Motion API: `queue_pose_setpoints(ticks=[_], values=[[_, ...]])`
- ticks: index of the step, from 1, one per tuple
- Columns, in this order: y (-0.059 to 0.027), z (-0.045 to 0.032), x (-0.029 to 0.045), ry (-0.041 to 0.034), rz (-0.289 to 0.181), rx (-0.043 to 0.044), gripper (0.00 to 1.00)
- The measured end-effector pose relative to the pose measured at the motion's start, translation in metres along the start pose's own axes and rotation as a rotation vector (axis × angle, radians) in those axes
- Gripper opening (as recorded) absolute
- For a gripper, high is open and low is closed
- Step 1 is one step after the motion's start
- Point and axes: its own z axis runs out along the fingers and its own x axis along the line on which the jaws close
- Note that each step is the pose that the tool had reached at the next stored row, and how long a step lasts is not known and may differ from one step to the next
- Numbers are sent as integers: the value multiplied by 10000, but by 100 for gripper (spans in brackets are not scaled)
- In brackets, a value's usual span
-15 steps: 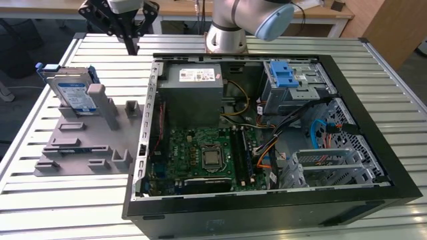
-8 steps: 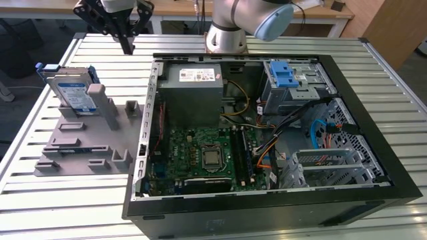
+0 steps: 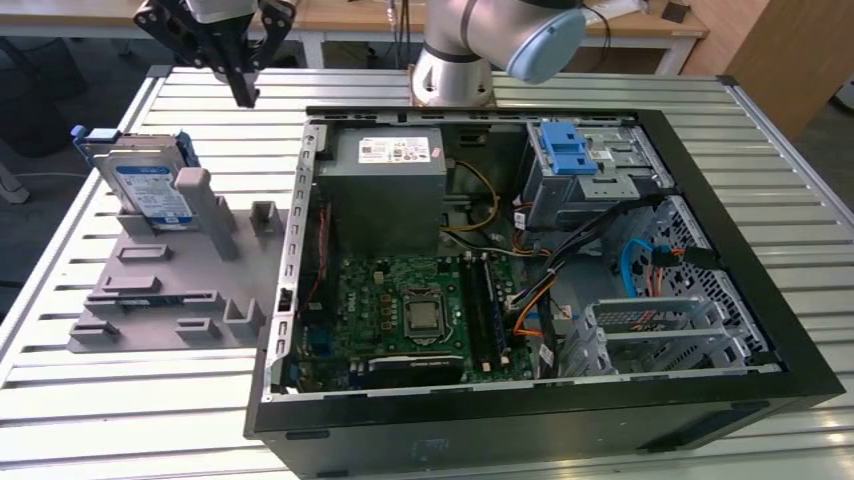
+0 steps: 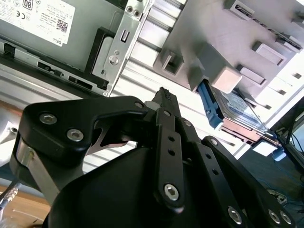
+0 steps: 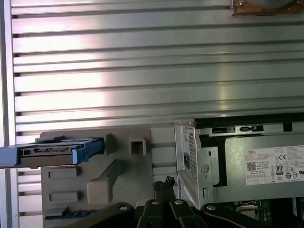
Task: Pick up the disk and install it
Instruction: 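Reach for the disk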
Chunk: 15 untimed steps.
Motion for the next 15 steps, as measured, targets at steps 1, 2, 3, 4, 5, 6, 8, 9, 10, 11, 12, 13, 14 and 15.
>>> queue_pose_setpoints(ticks=[1,2,3,4,5,6,8,9,10,11,12,13,14,15], values=[[3,0,13,0,0,0,11],[6,0,27,0,-1,0,11],[9,0,40,0,-1,0,11],[12,0,54,0,-1,0,11],[15,0,67,1,-1,1,11],[19,1,82,0,-1,0,11],[26,1,111,0,0,0,11],[29,1,125,0,0,0,11],[32,1,141,0,0,0,11],[35,2,157,0,0,0,11],[38,1,175,1,0,1,11],[42,2,195,0,-1,0,11],[47,2,217,0,-1,0,11],[52,2,241,1,-1,0,11]])
